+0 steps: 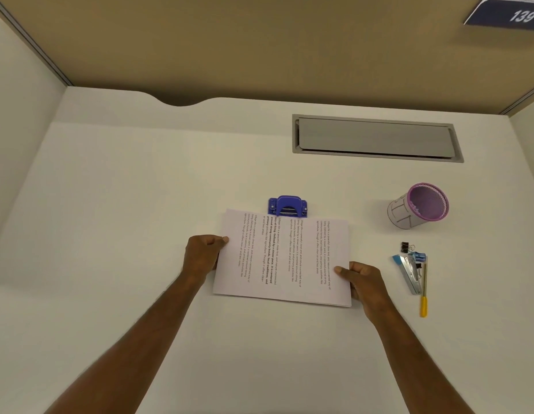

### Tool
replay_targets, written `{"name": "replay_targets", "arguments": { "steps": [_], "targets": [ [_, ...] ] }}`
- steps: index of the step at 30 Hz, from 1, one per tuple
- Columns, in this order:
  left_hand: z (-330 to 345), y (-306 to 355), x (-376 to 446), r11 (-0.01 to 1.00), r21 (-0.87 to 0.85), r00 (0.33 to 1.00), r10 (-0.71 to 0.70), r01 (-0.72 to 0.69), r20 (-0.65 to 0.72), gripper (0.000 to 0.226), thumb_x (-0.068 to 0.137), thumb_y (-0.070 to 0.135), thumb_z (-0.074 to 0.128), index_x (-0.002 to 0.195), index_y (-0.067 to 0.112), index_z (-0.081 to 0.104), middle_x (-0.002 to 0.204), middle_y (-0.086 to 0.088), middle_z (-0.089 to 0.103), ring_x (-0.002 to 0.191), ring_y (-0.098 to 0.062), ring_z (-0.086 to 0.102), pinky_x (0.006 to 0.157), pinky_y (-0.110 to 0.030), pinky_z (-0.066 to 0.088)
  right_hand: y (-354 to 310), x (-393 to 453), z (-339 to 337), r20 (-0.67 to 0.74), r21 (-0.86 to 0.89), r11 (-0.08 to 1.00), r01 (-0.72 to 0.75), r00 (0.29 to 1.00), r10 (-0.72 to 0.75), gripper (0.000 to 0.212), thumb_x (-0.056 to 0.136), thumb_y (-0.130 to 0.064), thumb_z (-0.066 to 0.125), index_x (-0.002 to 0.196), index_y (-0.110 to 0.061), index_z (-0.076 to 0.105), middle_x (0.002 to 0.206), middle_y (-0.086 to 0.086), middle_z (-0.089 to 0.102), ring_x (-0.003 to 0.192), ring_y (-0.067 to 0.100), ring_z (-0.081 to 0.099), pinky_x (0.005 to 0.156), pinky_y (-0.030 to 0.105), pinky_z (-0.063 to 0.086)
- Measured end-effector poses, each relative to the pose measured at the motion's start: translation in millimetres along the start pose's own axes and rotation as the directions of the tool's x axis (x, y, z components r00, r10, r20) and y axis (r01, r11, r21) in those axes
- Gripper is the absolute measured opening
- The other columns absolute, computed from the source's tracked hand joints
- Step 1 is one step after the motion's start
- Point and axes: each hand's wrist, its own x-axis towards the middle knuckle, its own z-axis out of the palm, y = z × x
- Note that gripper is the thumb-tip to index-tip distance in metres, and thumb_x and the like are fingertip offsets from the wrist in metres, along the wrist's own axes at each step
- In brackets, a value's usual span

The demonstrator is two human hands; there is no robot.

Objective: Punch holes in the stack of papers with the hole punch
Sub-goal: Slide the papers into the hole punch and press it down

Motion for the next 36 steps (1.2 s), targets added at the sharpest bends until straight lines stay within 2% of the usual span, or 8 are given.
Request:
{"name": "replay_targets", "arguments": {
  "steps": [4, 8, 11, 15, 21, 26, 31, 36],
  "targets": [
    [-0.3, 1.1, 2.2, 1.0, -0.001, 1.0, 0.006, -0.006, -0.011, 0.024, 0.092, 0.021, 0.072, 0.084, -0.002, 0.073, 0.094, -0.023, 0.075, 0.082, -0.041, 0.071, 0.08, -0.059, 0.061, -2.7, 0.2, 1.6, 0.004, 0.004, 1.0, 0.002, 1.0, -0.002, 0.005, 0.089, -0.011, 0.071, 0.085, -0.014, 0.071, 0.092, 0.009, 0.075, 0.09, 0.034, 0.07, 0.091, 0.053, 0.055],
    [-1.2, 1.6, 3.5, 1.0, 0.008, 1.0, 0.008, -0.008, -0.011, 0.027, 0.091, 0.021, 0.072, 0.087, -0.006, 0.072, 0.095, -0.026, 0.074, 0.077, -0.034, 0.069, 0.079, -0.061, 0.06, -2.8, 2.0, 1.5, 0.01, 0.007, 1.0, 0.0, 1.0, 0.0, 0.005, 0.089, -0.012, 0.071, 0.085, -0.015, 0.071, 0.094, 0.008, 0.076, 0.085, 0.03, 0.071, 0.089, 0.051, 0.056],
    [-0.9, 2.6, 4.0, 1.0, 0.012, 1.0, 0.021, -0.021, -0.01, 0.028, 0.092, 0.021, 0.072, 0.089, -0.007, 0.072, 0.095, -0.026, 0.075, 0.086, -0.044, 0.072, 0.08, -0.061, 0.06, -3.0, 3.6, 1.2, 0.011, 0.014, 1.0, -0.004, 1.0, 0.004, 0.004, 0.089, -0.012, 0.071, 0.085, -0.014, 0.07, 0.09, 0.005, 0.076, 0.085, 0.03, 0.071, 0.089, 0.05, 0.057],
    [-0.6, 2.1, 5.8, 0.999, 0.018, 0.999, 0.034, -0.034, -0.014, 0.021, 0.091, 0.021, 0.072, 0.082, 0.003, 0.074, 0.092, -0.022, 0.075, 0.089, -0.045, 0.072, 0.079, -0.06, 0.061, -3.5, 5.2, 0.0, 0.021, 0.026, 1.0, 0.005, 1.0, -0.005, 0.003, 0.089, -0.012, 0.071, 0.087, -0.014, 0.072, 0.093, 0.008, 0.077, 0.087, 0.031, 0.071, 0.087, 0.048, 0.057],
    [-0.3, 0.2, 8.5, 0.999, 0.021, 0.999, 0.037, -0.037, -0.013, 0.019, 0.092, 0.022, 0.072, 0.083, 0.005, 0.075, 0.089, -0.017, 0.076, 0.087, -0.042, 0.073, 0.077, -0.053, 0.063, -4.8, 8.5, 0.4, 0.018, 0.008, 1.0, -0.002, 1.0, 0.001, 0.007, 0.089, -0.011, 0.071, 0.084, -0.016, 0.071, 0.094, 0.009, 0.076, 0.075, 0.021, 0.072, 0.069, 0.032, 0.06],
    [-5.0, -4.6, 9.7, 0.998, 0.04, 0.998, 0.05, -0.049, -0.024, 0.021, 0.092, 0.022, 0.072, 0.083, 0.003, 0.074, 0.089, -0.018, 0.076, 0.084, -0.041, 0.073, 0.076, -0.052, 0.063, -7.5, 13.1, 2.3, -0.003, 0.005, 0.999, -0.036, 0.999, 0.036, 0.009, 0.091, -0.02, 0.07, 0.086, -0.013, 0.069, 0.096, 0.013, 0.076, 0.086, 0.033, 0.073, 0.083, 0.048, 0.06],
    [-8.4, -6.1, 13.8, 0.998, 0.033, 0.998, 0.054, -0.053, -0.032, 0.02, 0.092, 0.021, 0.071, 0.076, 0.01, 0.072, 0.083, -0.013, 0.075, 0.078, -0.035, 0.072, 0.074, -0.046, 0.063, -15.9, 18.2, 7.4, -0.052, 0.022, 0.999, -0.028, 0.998, 0.029, 0.013, 0.094, -0.024, 0.067, 0.085, -0.014, 0.067, 0.092, 0.012, 0.075, 0.08, 0.031, 0.073, 0.069, 0.038, 0.061],
    [-5.7, -6.8, 14.9, 0.999, 0.004, 0.999, 0.046, -0.046, -0.027, 0.02, 0.092, 0.02, 0.071, 0.074, 0.013, 0.072, 0.081, -0.011, 0.075, 0.077, -0.033, 0.072, 0.071, -0.043, 0.063, -18.4, 22.6, 7.1, -0.088, -0.008, 1.0, -0.028, 0.996, 0.027, 0.014, 0.094, -0.023, 0.067, 0.088, -0.01, 0.067, 0.092, 0.013, 0.074, 0.082, 0.032, 0.073, 0.073, 0.041, 0.061]
  ]
}}
